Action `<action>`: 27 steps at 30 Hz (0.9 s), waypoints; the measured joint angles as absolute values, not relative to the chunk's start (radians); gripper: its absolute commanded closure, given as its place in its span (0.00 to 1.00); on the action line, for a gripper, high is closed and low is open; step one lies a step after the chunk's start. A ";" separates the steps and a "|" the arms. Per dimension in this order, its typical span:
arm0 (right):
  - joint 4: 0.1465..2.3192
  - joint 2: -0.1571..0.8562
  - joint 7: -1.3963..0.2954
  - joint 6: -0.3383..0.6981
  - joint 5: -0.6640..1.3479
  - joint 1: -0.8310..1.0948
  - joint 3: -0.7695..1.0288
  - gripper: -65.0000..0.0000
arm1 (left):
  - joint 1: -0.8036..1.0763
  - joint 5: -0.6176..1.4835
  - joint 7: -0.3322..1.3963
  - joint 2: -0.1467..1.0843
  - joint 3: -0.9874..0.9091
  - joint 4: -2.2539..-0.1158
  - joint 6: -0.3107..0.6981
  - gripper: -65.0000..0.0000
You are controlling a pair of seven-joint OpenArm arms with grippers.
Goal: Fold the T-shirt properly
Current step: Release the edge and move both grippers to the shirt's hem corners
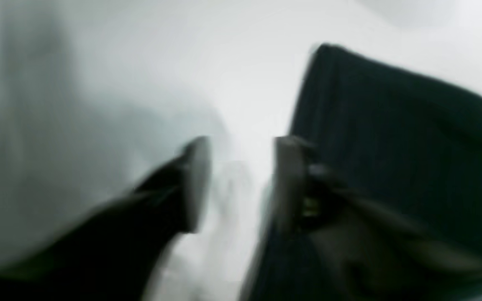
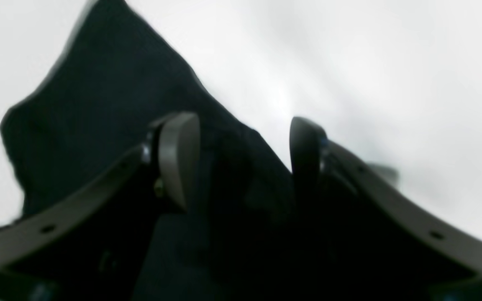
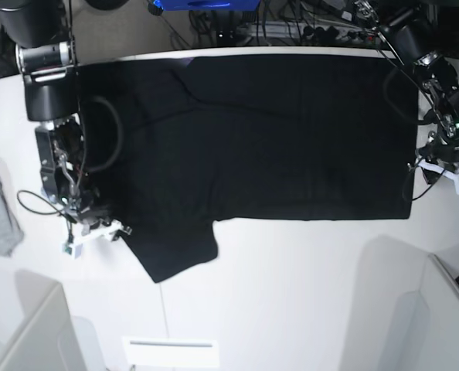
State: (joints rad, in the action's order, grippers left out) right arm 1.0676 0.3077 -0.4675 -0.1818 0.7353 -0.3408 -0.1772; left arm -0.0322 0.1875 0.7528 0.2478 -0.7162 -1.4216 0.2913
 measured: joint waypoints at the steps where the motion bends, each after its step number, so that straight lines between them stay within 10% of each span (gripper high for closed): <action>1: 1.042 0.307 -0.458 -0.181 0.735 -0.353 -0.191 0.49 | -0.044 0.183 0.754 0.253 -0.717 -1.420 0.286 0.33; 5: 0.952 0.303 -0.435 -0.181 0.736 -0.408 -0.239 0.41 | -0.117 0.185 0.749 0.279 -0.714 -1.362 0.292 0.18; 27: 0.947 0.307 -0.391 -0.122 0.725 -0.379 -0.299 0.50 | -0.331 0.187 0.733 0.350 -0.542 -1.037 0.288 0.19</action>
State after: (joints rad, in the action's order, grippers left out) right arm 0.9470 0.3065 -0.3908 -0.1219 0.7254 -0.3794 -0.2993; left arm -0.3313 0.1871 0.7334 0.3496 -0.5423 -1.0367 0.2878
